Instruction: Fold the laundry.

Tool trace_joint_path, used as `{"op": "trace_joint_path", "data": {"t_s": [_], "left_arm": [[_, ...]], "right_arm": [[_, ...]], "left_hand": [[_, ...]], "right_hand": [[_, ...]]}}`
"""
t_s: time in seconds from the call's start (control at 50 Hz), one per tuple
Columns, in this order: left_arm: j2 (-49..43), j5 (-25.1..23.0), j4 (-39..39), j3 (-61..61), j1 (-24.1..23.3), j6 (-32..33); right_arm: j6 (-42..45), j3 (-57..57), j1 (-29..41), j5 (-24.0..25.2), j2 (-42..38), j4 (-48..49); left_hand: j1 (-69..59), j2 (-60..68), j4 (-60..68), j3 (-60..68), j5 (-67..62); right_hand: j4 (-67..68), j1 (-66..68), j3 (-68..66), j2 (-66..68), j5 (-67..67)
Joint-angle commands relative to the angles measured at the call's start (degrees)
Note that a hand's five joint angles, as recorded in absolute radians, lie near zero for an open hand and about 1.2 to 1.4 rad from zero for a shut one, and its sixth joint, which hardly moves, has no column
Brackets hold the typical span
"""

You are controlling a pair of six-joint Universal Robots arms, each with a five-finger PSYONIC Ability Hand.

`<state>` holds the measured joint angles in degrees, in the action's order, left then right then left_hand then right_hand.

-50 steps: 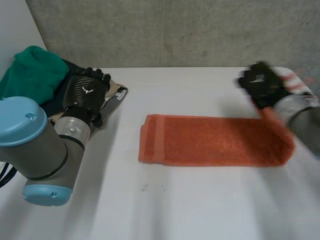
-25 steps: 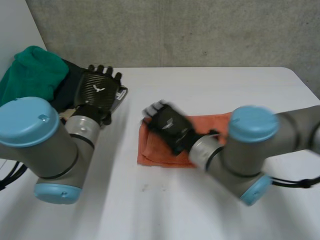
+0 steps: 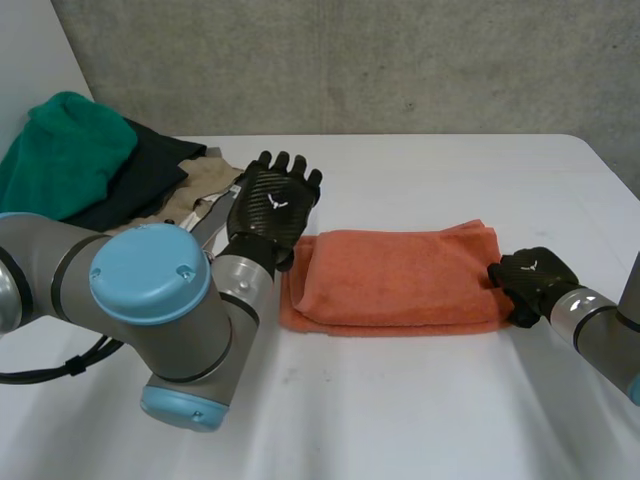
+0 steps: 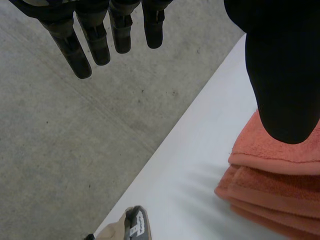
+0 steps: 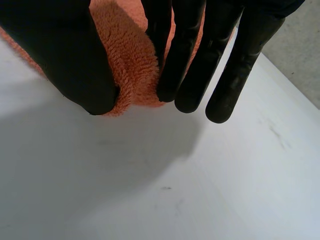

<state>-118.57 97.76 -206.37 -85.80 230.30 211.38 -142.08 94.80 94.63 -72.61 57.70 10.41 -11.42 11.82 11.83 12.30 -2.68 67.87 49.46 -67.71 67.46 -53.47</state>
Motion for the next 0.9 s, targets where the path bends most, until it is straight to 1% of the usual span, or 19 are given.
{"op": "trace_joint_path", "data": {"t_s": [0.02, 0.14, 0.16, 0.24, 0.32, 0.38, 0.4, 0.42, 0.46, 0.48, 0.54, 0.56, 0.62, 0.64, 0.72, 0.76, 0.84, 0.86, 0.9], "left_arm": [[3.69, 0.07, 0.26, -2.44, 0.51, 0.0], [6.77, 0.15, 0.26, -5.16, 2.35, -0.09], [7.29, 0.15, 0.17, -5.51, 2.7, -0.09], [9.14, 0.24, 0.17, -7.01, 4.11, -0.26], [9.85, 0.24, 0.35, -8.15, 6.12, -1.75], [9.76, 0.15, 0.44, -8.15, 7.01, -3.07], [9.76, 0.15, 0.44, -8.15, 7.18, -3.42], [9.67, 0.15, 0.35, -8.07, 7.36, -4.04], [9.58, 0.15, 0.35, -7.63, 7.71, -4.57], [9.5, 0.15, 0.35, -7.37, 7.89, -4.83], [9.06, -0.11, 0.35, -5.87, 8.06, -5.8], [8.79, -0.2, 0.35, -5.17, 7.98, -5.97], [7.22, -0.29, 0.7, -1.92, 7.36, -7.55], [6.51, -0.29, 0.96, -1.13, 7.01, -8.25], [3.35, -1.07, 3.95, 4.14, 3.59, -13.35], [0.45, -3.62, 6.58, 8.1, 0.86, -16.95], [-5.7, -8.98, 10.19, 14.42, -1.25, -21.79], [-9.28, -10.21, 11.85, 17.83, -1.95, -22.75], [-12.46, -9.87, 13.79, 20.66, -2.48, -22.76]], "right_arm": [[-4.07, -5.75, 5.37, -3.41, 4.25, 1.11], [-7.16, -11.03, 16.1, -2.98, 4.79, 0.93], [-7.42, -12.34, 19.42, -2.19, 3.92, 0.93], [-7.86, -16.03, 27.33, 1.14, -0.82, 1.02], [-7.95, -19.46, 32.53, 3.09, -7.05, 0.75], [-7.95, -21.31, 33.95, 2.3, -9.8, 0.58], [-8.21, -22.89, 34.3, 0.99, -10.5, 0.66], [-8.47, -23.51, 34.31, 0.02, -10.42, 0.58], [-9.96, -24.39, 34.48, -2.43, -9.63, 0.58], [-12.58, -24.57, 34.48, -5.32, -7.89, 0.75], [-18.65, -24.05, 33.96, -8.41, -4.19, 0.58], [-23.11, -23.09, 33.26, -9.21, -1.48, 0.49], [-29.11, -20.98, 30.36, -9.04, 1.79, -0.04], [-32.52, -19.66, 27.57, -8.87, 3.45, -1.26], [-38.95, -18.77, 22.37, -8.34, 5.57, -7.31], [-40.37, -18.77, 20.78, -8.25, 5.49, -9.61], [-41.0, -18.33, 16.74, -8.69, 4.0, -11.73], [-40.91, -18.33, 16.29, -8.51, 3.13, -11.73], [-40.82, -18.6, 16.29, -8.07, 2.16, -11.81]], "left_hand": [[1.42, -1.82, -1.83, -2.3, 2.68], [1.42, -1.82, -1.83, -2.3, 2.68], [1.42, -1.82, -1.83, -2.3, 2.68], [1.42, -1.82, -1.83, -2.3, 2.68], [1.42, -1.82, -1.83, -2.3, 2.68], [1.42, -1.82, -1.83, -2.3, 2.68], [1.42, -1.82, -1.83, -2.3, 2.68], [1.42, -1.82, -1.83, -2.3, 2.68], [1.42, -1.82, -1.83, -2.3, 2.68], [1.42, -1.82, -1.83, -2.3, 2.68], [1.42, -1.82, -1.83, -2.3, 2.68], [1.42, -1.82, -1.83, -2.3, 2.68], [1.21, -1.61, -1.61, -2.08, 2.46], [1.04, -1.44, -1.45, -1.91, 2.3], [0.03, -0.43, -0.44, -0.91, 1.29], [-1.31, 0.91, 0.91, 0.44, -0.06], [-1.99, 1.59, 1.58, 1.11, -0.73], [-2.32, 1.92, 1.91, 1.45, -1.07], [-3.33, 2.93, 2.92, 2.45, -2.07]], "right_hand": [[12.13, 30.54, -12.29, 12.54, -16.53], [12.13, 30.54, -12.29, 12.54, -16.53], [12.13, 30.54, -12.29, 12.54, -16.53], [12.13, 30.54, -12.29, 12.54, -16.53], [12.13, 30.54, -12.29, 12.54, -16.53], [12.13, 30.54, -12.29, 12.54, -16.53], [12.13, 30.54, -12.29, 12.54, -16.53], [2.7, 21.11, -2.86, 3.11, -7.09], [-34.88, -16.47, 34.72, -34.47, 30.48], [-57.87, -39.46, 57.71, -57.46, 53.47], [-57.87, -39.46, 57.71, -57.46, 53.47], [-57.87, -39.46, 57.71, -57.46, 53.47], [-57.87, -39.46, 57.71, -57.46, 53.47], [-57.87, -39.46, 57.71, -57.46, 53.47], [-57.87, -39.46, 57.71, -57.46, 53.47], [-57.87, -39.46, 57.71, -57.46, 53.47], [-57.87, -39.46, 57.71, -57.46, 53.47], [-57.87, -39.46, 57.71, -57.46, 53.47], [-57.87, -39.46, 57.71, -57.46, 53.47]]}}
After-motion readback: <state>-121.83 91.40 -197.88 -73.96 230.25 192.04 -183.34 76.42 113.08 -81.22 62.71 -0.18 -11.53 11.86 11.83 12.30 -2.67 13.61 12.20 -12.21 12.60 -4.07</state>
